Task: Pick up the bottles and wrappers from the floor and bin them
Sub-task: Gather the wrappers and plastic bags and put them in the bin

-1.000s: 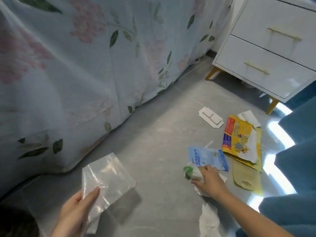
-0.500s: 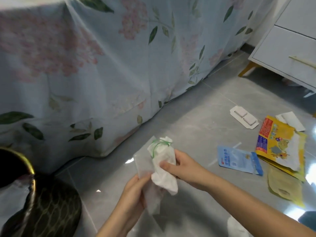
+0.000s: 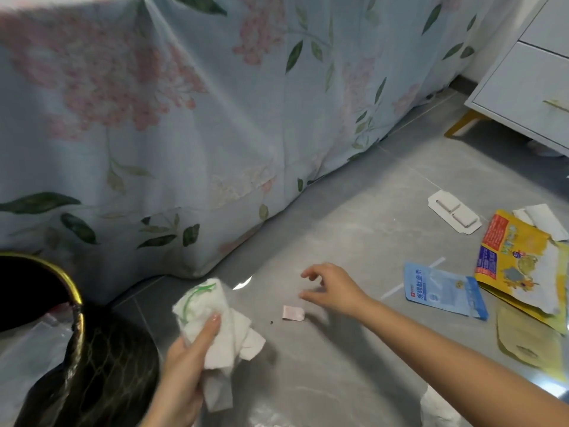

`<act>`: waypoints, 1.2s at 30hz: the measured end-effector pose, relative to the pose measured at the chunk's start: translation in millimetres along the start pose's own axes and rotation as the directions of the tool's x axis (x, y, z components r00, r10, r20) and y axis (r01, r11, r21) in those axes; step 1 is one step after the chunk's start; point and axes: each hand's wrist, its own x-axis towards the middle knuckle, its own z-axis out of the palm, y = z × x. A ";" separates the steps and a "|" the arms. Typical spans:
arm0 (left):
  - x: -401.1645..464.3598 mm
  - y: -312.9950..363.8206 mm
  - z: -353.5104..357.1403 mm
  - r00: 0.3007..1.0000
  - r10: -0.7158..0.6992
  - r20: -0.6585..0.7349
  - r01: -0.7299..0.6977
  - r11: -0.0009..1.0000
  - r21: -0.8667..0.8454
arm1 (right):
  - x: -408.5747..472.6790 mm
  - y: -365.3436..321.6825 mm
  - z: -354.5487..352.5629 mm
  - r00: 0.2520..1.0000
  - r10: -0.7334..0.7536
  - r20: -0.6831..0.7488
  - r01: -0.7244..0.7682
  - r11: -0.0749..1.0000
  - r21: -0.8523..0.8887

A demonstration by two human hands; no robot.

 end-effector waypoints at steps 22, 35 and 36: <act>9.8 4.9 -36.2 0.998 0.039 -0.055 -0.044 0.995 -0.093 | -54.1 -45.2 107.6 0.903 -0.046 0.427 -0.022 0.988 0.154; -5.9 11.5 -24.1 0.999 -0.036 -0.032 0.033 0.996 -0.083 | -63.0 -20.7 107.1 0.986 -0.113 0.120 0.112 0.994 0.022; -8.6 14.1 -21.9 0.999 -0.042 -0.022 0.040 0.996 -0.078 | -62.8 -17.1 97.4 0.996 -0.008 0.085 -0.007 0.986 0.166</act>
